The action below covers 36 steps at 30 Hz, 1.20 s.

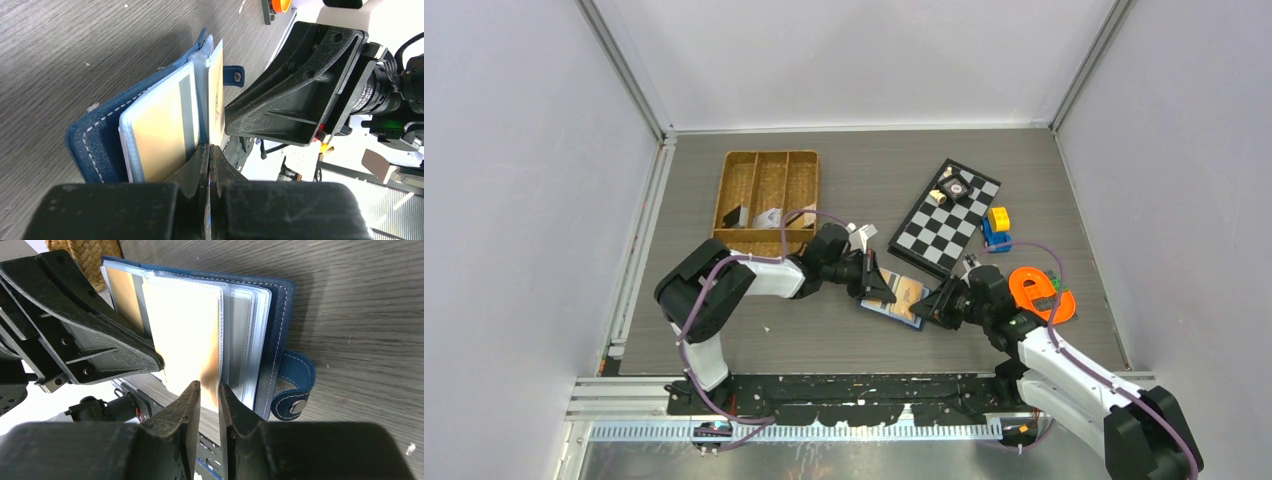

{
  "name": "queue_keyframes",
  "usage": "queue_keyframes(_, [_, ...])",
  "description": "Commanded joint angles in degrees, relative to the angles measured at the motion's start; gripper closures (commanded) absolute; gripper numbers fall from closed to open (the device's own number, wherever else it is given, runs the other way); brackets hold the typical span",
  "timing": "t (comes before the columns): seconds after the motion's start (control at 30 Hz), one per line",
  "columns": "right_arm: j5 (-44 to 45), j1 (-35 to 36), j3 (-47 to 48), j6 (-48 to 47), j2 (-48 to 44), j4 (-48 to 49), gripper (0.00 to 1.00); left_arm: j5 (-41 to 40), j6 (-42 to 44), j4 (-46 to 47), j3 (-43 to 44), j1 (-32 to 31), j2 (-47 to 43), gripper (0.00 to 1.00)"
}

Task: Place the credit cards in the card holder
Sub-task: Turn over the card slot in the card holder.

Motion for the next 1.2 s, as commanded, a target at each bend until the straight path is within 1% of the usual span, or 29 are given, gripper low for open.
queue_keyframes(0.0, [-2.98,-0.18,-0.9,3.56,-1.58,8.02,0.76,1.7,-0.14,3.96,0.63,-0.09,-0.56,1.0])
queue_keyframes(0.3, [-2.24,-0.21,-2.17,3.63,-0.22,9.56,0.77,0.93,0.65,3.46,0.37,-0.09,2.26,0.98])
queue_keyframes(0.4, [-1.52,-0.21,-3.23,3.31,1.84,11.58,0.78,0.56,1.41,2.7,0.52,-0.09,3.39,0.97])
queue_keyframes(0.53, [-1.06,-0.18,-4.11,2.38,6.94,15.28,0.78,-0.05,2.7,1.58,0.62,-0.09,4.51,0.95])
queue_keyframes(0.67, [-2.01,-0.23,-4.12,2.76,10.96,19.15,0.8,-1.36,4.81,-1.98,1.02,-0.09,4.65,0.93])
queue_keyframes(0.8, [-2.17,-0.23,-4.21,3.2,11.02,19.88,0.8,-3.8,7.7,-7.71,1.73,-0.09,3.99,0.92])
queue_keyframes(0.87, [-2.07,-0.18,-4.34,3.04,10.4,19.42,0.8,-4.35,8.58,-9.7,2.26,-0.09,3.85,0.88])
queue_keyframes(1.03, [-2.03,-0.25,-4.31,2.88,10.12,19.35,0.8,-4.3,8.66,-10.11,2.79,-0.09,3.33,0.82])
queue_keyframes(1.07, [-2.06,-0.21,-4.24,2.69,10.34,19.51,0.8,-4.31,8.7,-10.33,2.86,-0.08,3.19,0.78])
queue_keyframes(1.17, [-2.27,-0.23,-4.21,2.82,11.28,20.41,0.8,-4.11,8.78,-10.74,3.12,-0.09,2.14,0.72])
